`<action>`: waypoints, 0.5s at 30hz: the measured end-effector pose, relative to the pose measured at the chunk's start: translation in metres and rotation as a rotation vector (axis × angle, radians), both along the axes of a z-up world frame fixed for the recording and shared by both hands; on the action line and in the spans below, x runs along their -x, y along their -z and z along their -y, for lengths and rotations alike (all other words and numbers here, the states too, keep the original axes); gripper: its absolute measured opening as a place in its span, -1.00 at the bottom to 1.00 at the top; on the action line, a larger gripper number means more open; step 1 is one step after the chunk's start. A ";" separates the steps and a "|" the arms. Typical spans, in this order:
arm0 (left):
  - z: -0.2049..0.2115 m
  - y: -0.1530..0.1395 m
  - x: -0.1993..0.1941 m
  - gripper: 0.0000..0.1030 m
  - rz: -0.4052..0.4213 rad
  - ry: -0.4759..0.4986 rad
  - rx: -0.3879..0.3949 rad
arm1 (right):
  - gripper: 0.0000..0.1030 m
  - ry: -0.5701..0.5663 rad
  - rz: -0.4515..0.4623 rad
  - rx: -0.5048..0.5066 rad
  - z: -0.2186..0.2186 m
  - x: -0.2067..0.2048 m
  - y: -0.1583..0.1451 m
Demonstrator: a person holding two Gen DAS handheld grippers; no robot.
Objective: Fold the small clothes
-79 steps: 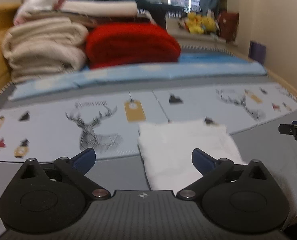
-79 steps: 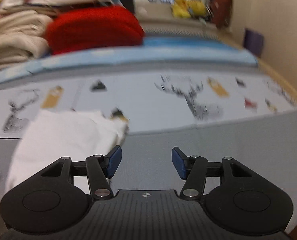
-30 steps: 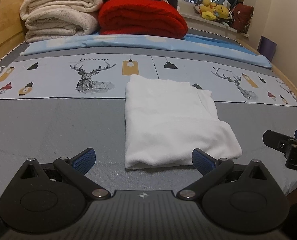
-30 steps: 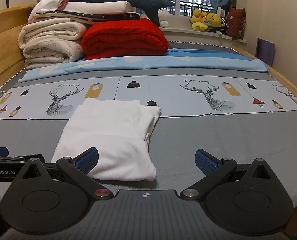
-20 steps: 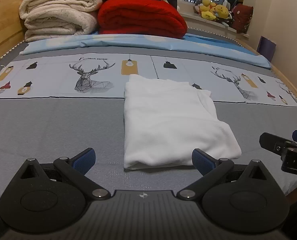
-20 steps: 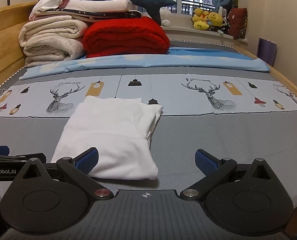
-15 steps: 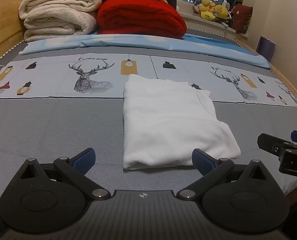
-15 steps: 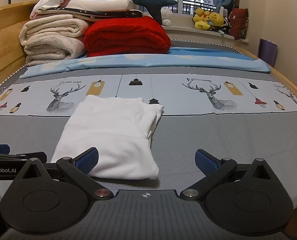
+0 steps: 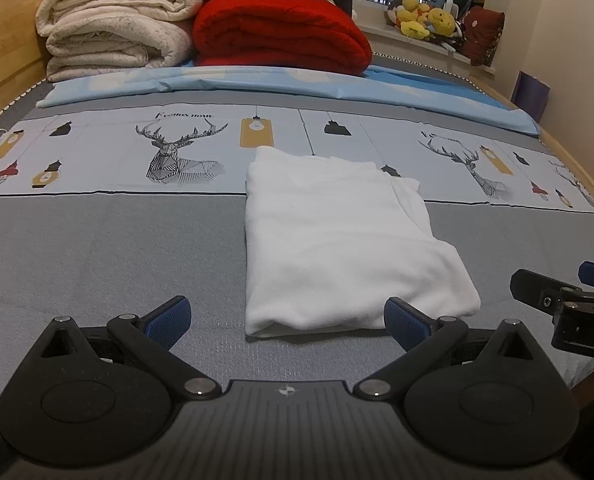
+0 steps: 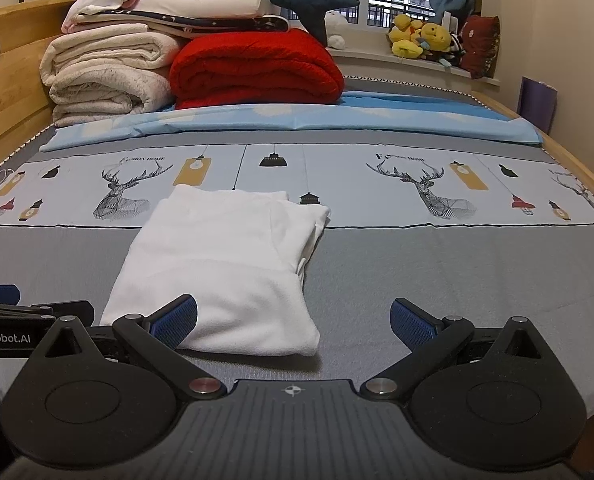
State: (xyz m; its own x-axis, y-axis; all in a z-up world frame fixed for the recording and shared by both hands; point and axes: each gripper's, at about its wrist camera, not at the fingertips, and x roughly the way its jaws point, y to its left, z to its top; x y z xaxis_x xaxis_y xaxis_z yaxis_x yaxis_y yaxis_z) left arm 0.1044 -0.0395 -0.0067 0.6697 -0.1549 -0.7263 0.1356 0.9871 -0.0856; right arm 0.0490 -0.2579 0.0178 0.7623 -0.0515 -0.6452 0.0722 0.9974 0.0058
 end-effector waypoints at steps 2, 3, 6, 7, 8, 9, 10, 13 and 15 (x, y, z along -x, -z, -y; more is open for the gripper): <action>0.000 0.001 0.000 0.99 -0.001 0.000 0.001 | 0.97 -0.002 -0.002 0.000 0.000 0.000 0.001; 0.000 0.001 0.000 0.99 -0.001 0.000 0.002 | 0.97 -0.002 -0.002 0.000 0.000 0.000 0.001; 0.000 0.001 0.000 0.99 -0.003 0.002 0.002 | 0.97 -0.003 -0.004 0.000 0.000 0.000 0.002; 0.001 0.002 0.000 0.99 -0.003 0.003 0.002 | 0.97 -0.005 -0.004 0.000 0.000 0.000 0.002; 0.001 0.002 0.000 0.99 -0.003 0.002 0.002 | 0.97 -0.006 -0.005 0.001 0.001 0.000 0.003; 0.001 0.002 0.000 0.99 -0.003 0.002 0.002 | 0.97 -0.005 -0.005 0.000 0.000 0.000 0.003; 0.001 0.002 0.000 0.99 -0.003 0.001 0.002 | 0.97 -0.006 -0.005 0.000 0.000 0.000 0.003; 0.001 0.002 0.000 0.99 -0.007 0.002 0.005 | 0.97 -0.007 -0.009 0.000 0.001 0.000 0.004; 0.002 0.003 0.000 0.99 -0.007 0.003 0.005 | 0.97 -0.009 -0.012 -0.001 0.001 -0.001 0.004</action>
State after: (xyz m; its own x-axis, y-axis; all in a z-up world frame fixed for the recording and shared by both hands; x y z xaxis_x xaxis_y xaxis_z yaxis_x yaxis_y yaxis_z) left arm 0.1042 -0.0411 -0.0095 0.6641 -0.1603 -0.7303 0.1379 0.9862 -0.0911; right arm 0.0501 -0.2591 0.0137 0.7549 -0.0436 -0.6544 0.0631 0.9980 0.0063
